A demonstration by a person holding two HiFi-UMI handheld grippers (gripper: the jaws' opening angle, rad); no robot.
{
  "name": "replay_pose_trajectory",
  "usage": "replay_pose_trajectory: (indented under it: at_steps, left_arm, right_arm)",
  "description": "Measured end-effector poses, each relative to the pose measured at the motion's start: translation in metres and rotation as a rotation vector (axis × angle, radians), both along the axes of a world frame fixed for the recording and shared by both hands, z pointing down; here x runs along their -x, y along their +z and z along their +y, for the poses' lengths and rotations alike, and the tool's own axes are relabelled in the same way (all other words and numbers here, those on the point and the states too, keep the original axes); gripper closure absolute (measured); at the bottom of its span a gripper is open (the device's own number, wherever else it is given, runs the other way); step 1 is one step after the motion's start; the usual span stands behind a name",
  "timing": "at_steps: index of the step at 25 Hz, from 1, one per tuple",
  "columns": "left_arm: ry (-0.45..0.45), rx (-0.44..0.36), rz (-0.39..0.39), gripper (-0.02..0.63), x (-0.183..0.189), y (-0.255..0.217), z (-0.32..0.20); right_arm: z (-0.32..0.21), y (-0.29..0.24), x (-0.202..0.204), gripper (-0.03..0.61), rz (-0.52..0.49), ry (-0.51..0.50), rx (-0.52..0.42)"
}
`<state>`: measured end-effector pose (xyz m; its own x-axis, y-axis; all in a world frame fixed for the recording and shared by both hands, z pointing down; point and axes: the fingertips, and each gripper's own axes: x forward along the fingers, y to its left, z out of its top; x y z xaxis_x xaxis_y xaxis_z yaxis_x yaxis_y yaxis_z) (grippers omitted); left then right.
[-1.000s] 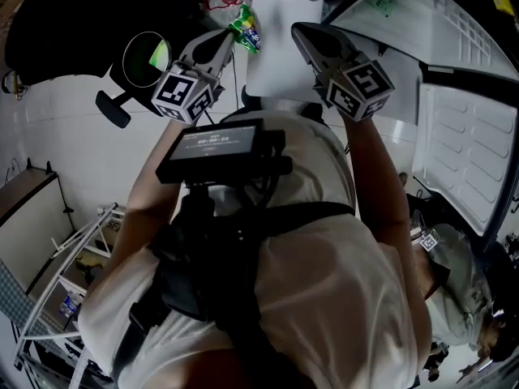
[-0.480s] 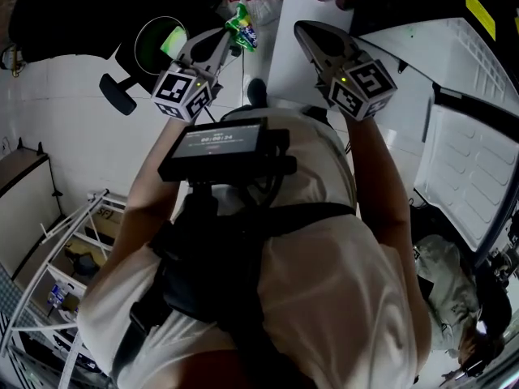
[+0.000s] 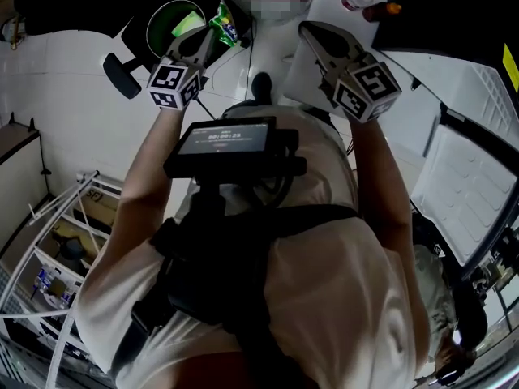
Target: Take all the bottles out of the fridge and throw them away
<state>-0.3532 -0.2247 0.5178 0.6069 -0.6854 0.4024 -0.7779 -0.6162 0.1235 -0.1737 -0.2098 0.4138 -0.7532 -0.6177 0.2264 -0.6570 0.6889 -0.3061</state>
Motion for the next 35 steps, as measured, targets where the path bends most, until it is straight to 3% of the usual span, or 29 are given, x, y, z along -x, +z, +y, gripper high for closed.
replay_pose_trajectory:
  at_steps: [9, 15, 22, 26, 35]
  left_arm:
    - [-0.166, 0.078, -0.180, 0.597, 0.085, 0.052, -0.013]
    - [-0.256, 0.185, -0.324, 0.597, 0.139, 0.096, -0.017]
    - [-0.346, 0.254, -0.441, 0.581, 0.169, 0.123, -0.028]
    - [-0.381, 0.275, -0.460, 0.500, 0.175, 0.125, -0.025]
    - [-0.377, 0.247, -0.424, 0.500, 0.171, 0.116, -0.024]
  right_arm:
    - [0.000, 0.000, 0.000, 0.574, 0.010, 0.001, 0.013]
    - [-0.002, 0.001, 0.003, 0.574, 0.021, 0.006, 0.022]
    - [-0.004, 0.005, -0.006, 0.574, 0.034, 0.046, 0.040]
    - [0.002, 0.006, -0.009, 0.572, 0.031, 0.063, 0.038]
    - [0.003, 0.006, -0.015, 0.572, 0.018, 0.094, 0.034]
